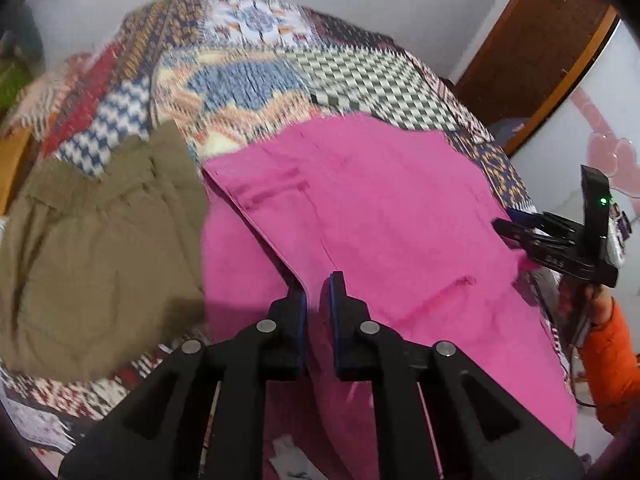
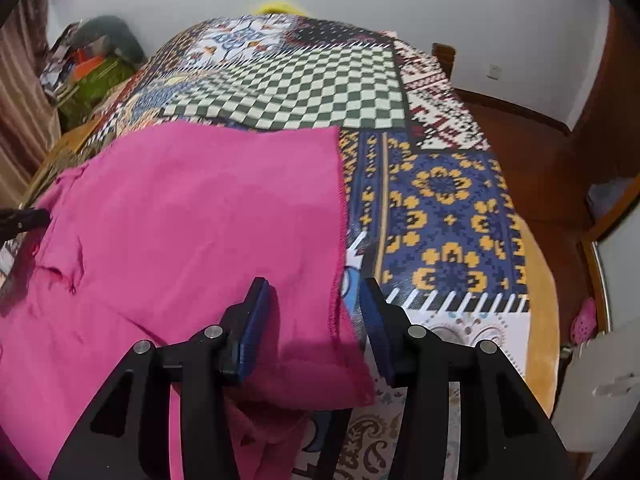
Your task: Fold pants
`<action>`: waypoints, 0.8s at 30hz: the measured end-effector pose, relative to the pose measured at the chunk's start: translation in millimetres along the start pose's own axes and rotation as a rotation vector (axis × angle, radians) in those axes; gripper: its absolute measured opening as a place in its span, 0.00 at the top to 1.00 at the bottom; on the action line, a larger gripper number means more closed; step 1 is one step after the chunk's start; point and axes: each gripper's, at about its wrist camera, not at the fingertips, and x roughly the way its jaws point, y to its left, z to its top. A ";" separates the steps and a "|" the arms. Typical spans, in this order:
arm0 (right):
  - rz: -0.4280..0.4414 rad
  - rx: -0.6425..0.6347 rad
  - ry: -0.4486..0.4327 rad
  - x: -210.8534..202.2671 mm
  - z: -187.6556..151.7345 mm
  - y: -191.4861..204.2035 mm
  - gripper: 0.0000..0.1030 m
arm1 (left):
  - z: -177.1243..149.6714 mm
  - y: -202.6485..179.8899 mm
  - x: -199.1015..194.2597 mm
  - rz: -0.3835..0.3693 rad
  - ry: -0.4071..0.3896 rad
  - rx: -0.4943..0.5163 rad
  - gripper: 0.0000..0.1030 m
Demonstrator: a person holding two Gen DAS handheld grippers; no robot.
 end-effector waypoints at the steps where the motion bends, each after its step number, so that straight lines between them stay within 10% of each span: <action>1: 0.003 -0.001 0.000 1.4 -1.1 0.7 0.58 | -2.0 -0.8 2.4 0.004 0.008 0.003 0.92; 9: 0.009 -0.041 -0.030 3.1 -3.6 12.0 0.91 | -1.7 -7.2 5.8 0.039 -0.017 0.026 0.94; 24: -0.088 -0.077 -0.039 8.6 0.2 4.2 0.97 | -4.4 3.5 1.2 0.122 -0.051 0.062 0.96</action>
